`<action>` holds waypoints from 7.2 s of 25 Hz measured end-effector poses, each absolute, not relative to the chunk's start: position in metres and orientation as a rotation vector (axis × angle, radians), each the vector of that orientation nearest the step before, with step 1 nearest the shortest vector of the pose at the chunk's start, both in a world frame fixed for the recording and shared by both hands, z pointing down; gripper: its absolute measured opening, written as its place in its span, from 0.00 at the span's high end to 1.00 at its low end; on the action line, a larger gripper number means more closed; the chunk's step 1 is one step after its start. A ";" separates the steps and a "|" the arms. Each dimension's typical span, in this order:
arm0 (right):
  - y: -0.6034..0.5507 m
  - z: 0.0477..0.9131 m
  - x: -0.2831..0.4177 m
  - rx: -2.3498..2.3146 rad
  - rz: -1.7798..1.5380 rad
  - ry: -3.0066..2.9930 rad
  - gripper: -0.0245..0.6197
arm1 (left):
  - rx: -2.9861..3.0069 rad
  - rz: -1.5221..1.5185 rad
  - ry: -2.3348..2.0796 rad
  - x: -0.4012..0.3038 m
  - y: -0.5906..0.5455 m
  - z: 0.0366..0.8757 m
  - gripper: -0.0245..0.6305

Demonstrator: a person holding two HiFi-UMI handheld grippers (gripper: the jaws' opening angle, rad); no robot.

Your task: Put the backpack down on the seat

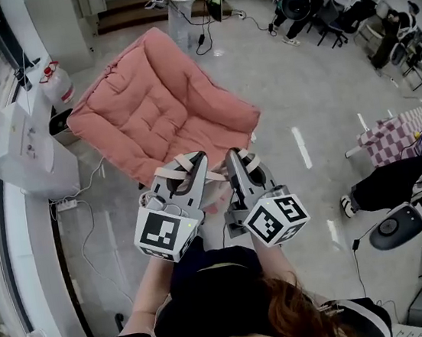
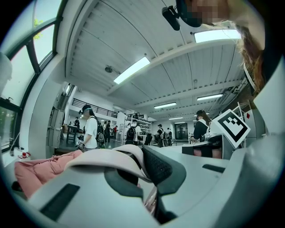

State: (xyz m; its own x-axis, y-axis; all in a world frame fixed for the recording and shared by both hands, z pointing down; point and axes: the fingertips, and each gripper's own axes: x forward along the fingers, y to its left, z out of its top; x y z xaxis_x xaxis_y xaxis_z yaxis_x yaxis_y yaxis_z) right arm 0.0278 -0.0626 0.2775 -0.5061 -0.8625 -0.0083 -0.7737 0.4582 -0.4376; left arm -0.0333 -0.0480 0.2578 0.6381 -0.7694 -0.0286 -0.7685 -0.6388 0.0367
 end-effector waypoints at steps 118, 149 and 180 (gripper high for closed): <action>-0.349 0.482 0.116 -1.492 -1.115 2.631 0.89 | 2.423 0.087 -1.267 0.059 -0.340 0.450 0.94; -0.393 0.565 0.125 -1.492 -1.388 2.530 0.89 | 2.368 0.224 -1.264 0.070 -0.387 0.521 0.94; -0.465 0.653 0.088 -1.513 -1.342 2.665 0.89 | 2.305 0.497 -1.377 0.037 -0.463 0.629 0.93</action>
